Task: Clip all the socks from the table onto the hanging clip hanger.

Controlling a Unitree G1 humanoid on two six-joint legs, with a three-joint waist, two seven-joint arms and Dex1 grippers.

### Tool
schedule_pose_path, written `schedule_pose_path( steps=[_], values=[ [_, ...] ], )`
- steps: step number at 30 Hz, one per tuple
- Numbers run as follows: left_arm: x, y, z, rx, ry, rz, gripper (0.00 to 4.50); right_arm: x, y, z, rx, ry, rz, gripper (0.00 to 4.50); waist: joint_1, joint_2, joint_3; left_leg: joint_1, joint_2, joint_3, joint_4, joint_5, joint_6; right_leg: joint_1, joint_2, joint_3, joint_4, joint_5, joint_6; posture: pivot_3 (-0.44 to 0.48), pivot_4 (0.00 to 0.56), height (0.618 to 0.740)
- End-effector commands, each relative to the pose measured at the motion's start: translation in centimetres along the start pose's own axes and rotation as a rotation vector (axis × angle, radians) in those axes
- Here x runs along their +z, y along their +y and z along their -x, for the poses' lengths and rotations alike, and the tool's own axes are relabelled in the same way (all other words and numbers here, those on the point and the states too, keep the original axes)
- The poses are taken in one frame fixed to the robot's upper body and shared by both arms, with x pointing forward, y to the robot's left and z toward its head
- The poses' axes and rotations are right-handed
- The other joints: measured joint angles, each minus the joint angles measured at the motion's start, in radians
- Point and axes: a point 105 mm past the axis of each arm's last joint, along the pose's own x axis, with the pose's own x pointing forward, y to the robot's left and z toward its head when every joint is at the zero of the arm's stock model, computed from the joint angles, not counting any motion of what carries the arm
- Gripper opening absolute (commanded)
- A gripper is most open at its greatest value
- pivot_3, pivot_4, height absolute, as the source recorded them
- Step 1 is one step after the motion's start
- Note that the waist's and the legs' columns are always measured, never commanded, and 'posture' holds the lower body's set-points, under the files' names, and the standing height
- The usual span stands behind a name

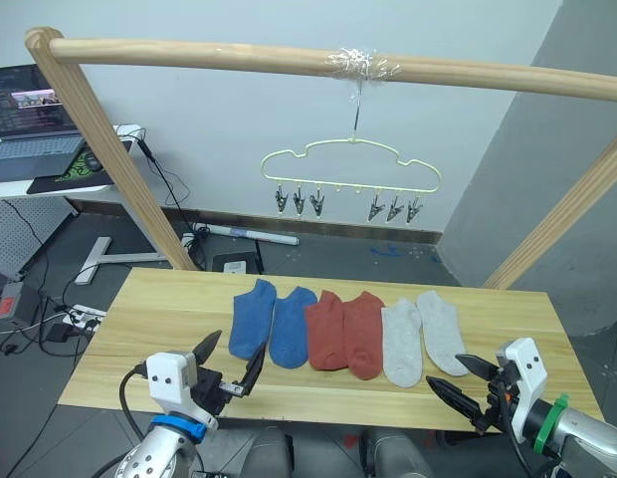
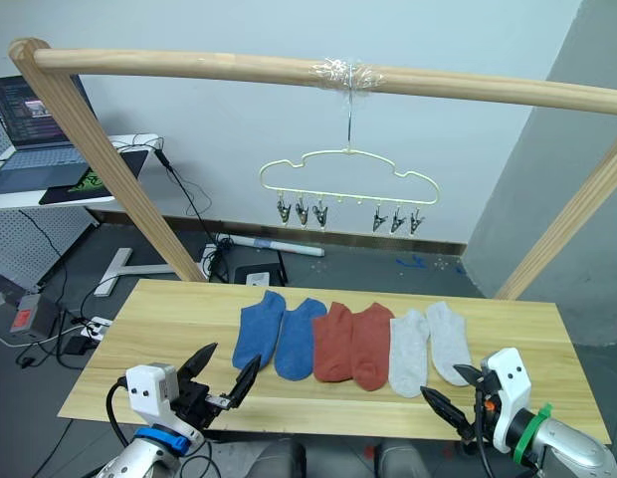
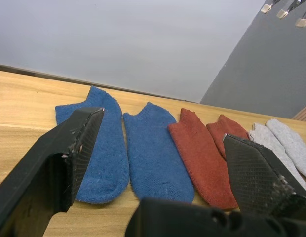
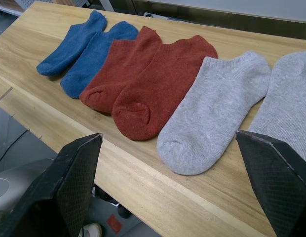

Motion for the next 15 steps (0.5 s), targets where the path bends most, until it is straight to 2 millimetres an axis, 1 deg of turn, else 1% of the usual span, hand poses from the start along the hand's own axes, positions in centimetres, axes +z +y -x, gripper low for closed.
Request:
schedule_pose_path(
  steps=[1, 15],
  values=[
    [0.63, -0.11, 0.02, -0.006, -0.029, -0.004, 4.45, 0.99, 0.32, 0.17, 0.008, -0.033, 0.022, 4.5, 0.0, 0.0, -0.001, 0.0, 0.0, 0.0, 0.0, 0.0, 0.0, 0.0, 0.0, 0.0, 0.0, 0.0, 0.0, 0.044, 0.129, 0.74],
    [0.14, 0.36, 0.08, 0.015, 0.004, 0.031, 4.45, 0.8, 0.38, 0.22, 0.017, -0.029, 0.021, 4.5, 0.0, 0.0, -0.005, 0.0, 0.0, 0.0, 0.0, 0.0, 0.0, 0.0, 0.0, 0.0, 0.0, 0.0, 0.0, 0.044, 0.13, 0.74]
  ],
)
